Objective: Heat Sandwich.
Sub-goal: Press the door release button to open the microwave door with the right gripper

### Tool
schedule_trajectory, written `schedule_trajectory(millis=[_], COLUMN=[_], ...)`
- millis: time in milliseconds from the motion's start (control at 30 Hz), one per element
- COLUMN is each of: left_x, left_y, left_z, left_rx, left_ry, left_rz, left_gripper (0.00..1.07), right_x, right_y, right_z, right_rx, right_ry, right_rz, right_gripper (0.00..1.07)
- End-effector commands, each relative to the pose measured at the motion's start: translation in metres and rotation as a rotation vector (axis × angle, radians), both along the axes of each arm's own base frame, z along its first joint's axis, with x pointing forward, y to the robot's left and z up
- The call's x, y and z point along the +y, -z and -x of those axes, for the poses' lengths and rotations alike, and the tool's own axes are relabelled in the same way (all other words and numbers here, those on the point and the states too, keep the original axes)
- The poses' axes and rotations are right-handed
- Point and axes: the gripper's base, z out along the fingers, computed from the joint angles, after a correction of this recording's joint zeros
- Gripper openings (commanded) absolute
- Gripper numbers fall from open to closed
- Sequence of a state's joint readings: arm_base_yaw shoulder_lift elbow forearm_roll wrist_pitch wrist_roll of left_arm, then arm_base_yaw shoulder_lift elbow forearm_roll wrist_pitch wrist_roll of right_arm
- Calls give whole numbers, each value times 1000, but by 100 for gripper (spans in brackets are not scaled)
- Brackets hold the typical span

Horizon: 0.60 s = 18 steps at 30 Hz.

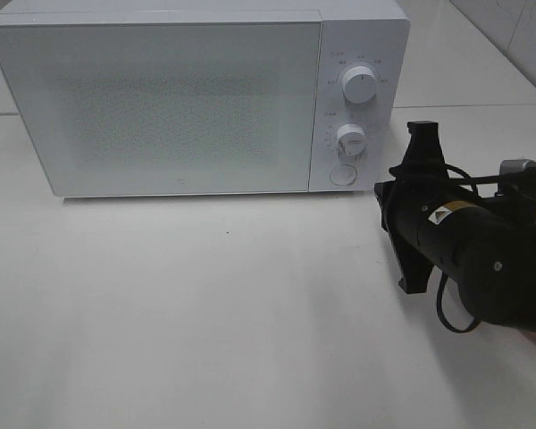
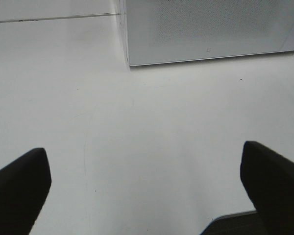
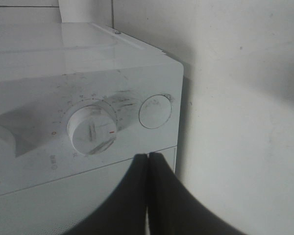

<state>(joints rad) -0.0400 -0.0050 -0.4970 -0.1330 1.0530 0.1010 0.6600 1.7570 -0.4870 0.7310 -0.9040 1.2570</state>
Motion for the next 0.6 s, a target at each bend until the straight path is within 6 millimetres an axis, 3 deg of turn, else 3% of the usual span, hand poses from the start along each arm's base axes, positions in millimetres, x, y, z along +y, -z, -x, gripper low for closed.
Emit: schedule_trajectory(millis=[33, 367, 600], left_x=[0, 0, 0], left_y=[0, 0, 0], left_z=[2, 2, 2], left_rx=[-31, -31, -31], left_ry=[0, 0, 0], left_rz=[9, 9, 9], left_gripper=[101, 101, 101], right_x=[5, 19, 18], right_y=[2, 13, 21], right_z=[-11, -38, -62], right_rx=[11, 22, 38], right_ry=[-21, -27, -6], right_rz=[-4, -7, -20], right_gripper=[0, 0, 0])
